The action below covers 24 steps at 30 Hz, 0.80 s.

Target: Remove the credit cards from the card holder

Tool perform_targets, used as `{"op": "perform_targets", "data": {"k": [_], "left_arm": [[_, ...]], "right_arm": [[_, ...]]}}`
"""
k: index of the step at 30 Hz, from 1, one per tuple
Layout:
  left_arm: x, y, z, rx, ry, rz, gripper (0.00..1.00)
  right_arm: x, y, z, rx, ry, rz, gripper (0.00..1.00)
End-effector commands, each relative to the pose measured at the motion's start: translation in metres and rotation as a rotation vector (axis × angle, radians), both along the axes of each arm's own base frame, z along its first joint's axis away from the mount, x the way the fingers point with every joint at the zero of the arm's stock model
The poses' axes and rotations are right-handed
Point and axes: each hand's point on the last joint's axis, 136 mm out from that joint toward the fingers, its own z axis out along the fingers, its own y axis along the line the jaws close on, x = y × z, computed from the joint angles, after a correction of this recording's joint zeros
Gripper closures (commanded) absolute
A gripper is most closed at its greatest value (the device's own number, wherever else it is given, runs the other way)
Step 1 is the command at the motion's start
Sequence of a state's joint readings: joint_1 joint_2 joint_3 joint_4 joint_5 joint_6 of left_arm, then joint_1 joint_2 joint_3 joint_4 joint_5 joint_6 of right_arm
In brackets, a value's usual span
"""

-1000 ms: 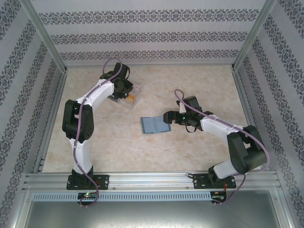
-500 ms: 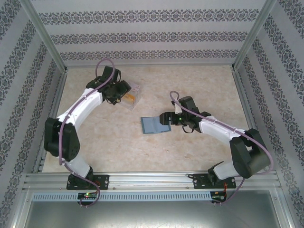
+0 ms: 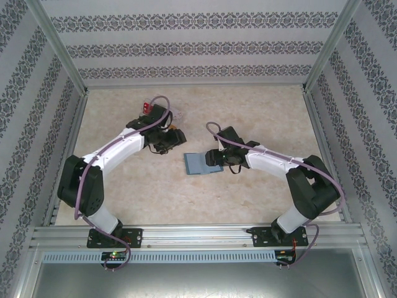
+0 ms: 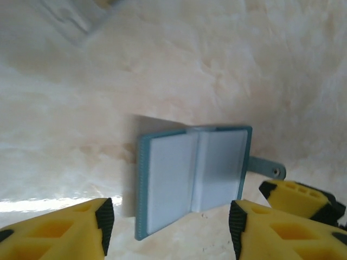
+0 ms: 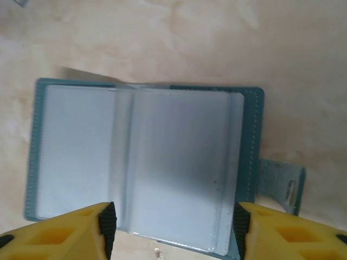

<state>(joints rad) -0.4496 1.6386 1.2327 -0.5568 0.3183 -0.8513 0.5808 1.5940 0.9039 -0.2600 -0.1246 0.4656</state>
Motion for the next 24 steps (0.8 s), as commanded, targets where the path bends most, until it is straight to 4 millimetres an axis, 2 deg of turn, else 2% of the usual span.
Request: {"op": "perform_targets", "data": {"k": [1, 5, 12, 16, 20, 24], "left_arm": [[-0.007, -0.025, -0.023, -0.019, 0.035, -0.068, 0.46], [-0.01, -0.045, -0.04, -0.025, 0.067, -0.12, 0.53], [-0.012, -0.056, -0.068, -0.031, 0.134, -0.151, 0.62], [-0.013, -0.057, -0.078, -0.017, 0.161, -0.154, 0.66], [-0.014, -0.047, -0.094, 0.05, 0.21, -0.134, 0.69], [-0.016, -0.05, -0.101, 0.036, 0.229, -0.135, 0.72]], "right_arm": [[0.001, 0.0, -0.003, -0.028, 0.03, -0.032, 0.42], [0.0, 0.0, -0.011, -0.034, 0.057, -0.041, 0.45], [0.0, -0.002, -0.021, -0.062, 0.086, -0.049, 0.46], [-0.001, -0.002, -0.024, -0.07, 0.093, -0.05, 0.45], [-0.002, -0.003, -0.03, -0.085, 0.109, -0.046, 0.45], [-0.003, -0.002, -0.035, -0.086, 0.128, -0.037, 0.46]]}}
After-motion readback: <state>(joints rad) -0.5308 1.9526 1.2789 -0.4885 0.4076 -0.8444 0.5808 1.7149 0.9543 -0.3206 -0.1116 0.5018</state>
